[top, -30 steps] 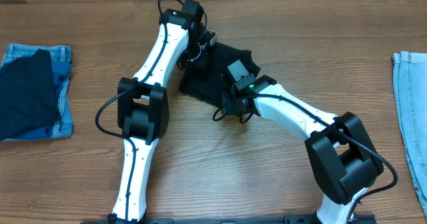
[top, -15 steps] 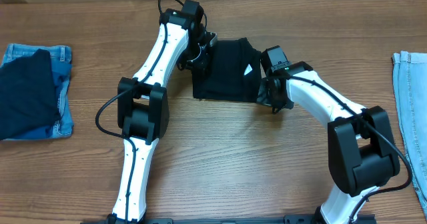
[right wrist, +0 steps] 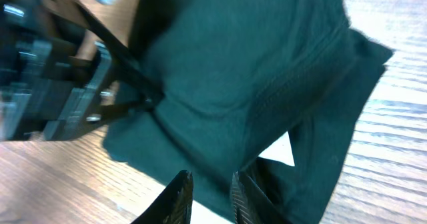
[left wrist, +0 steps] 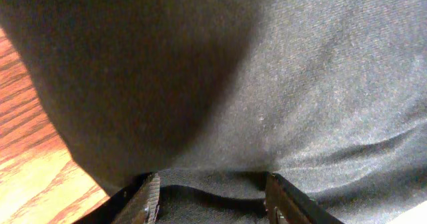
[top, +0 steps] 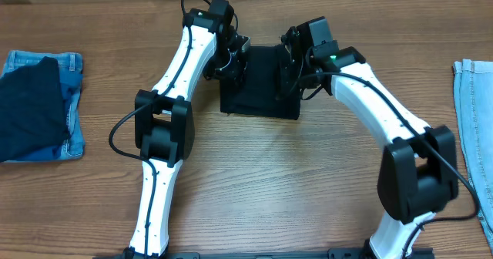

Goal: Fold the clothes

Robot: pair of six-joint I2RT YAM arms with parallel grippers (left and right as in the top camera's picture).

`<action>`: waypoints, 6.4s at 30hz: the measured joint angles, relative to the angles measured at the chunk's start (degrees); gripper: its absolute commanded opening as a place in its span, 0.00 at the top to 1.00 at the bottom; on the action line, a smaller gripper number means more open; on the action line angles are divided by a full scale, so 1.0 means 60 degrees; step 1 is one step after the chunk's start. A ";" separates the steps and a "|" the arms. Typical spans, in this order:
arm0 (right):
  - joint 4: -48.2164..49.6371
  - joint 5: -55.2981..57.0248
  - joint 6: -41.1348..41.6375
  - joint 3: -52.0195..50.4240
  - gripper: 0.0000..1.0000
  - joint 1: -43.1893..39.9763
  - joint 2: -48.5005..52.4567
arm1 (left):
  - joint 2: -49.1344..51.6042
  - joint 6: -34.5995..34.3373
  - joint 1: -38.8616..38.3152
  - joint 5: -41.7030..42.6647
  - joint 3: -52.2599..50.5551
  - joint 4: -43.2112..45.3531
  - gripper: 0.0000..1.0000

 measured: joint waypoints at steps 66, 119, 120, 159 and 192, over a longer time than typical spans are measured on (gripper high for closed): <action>-0.1002 0.1005 -0.0098 0.2310 0.36 -0.1384 0.2087 | -0.0579 -0.1399 0.2142 0.0798 0.0157 -0.0324 0.43; -0.6717 0.1198 -0.1836 0.6466 0.21 -0.2517 0.3344 | -0.4586 -0.4513 0.0663 -0.0761 -0.5082 -0.2597 0.45; -0.6761 0.1144 -0.1832 0.6466 0.21 -0.2739 0.3344 | -0.4747 -0.4623 0.0463 -0.0772 -0.5872 -0.1982 0.44; -0.2688 -0.0874 -0.2812 0.6462 0.87 0.1650 0.5552 | -0.7144 -0.4834 0.4295 -0.1013 -0.6251 0.0812 0.29; -0.6302 -0.0113 -0.3045 0.7275 0.61 0.0685 0.3781 | -0.6426 -0.3603 0.4295 0.1304 -1.0757 0.4969 0.05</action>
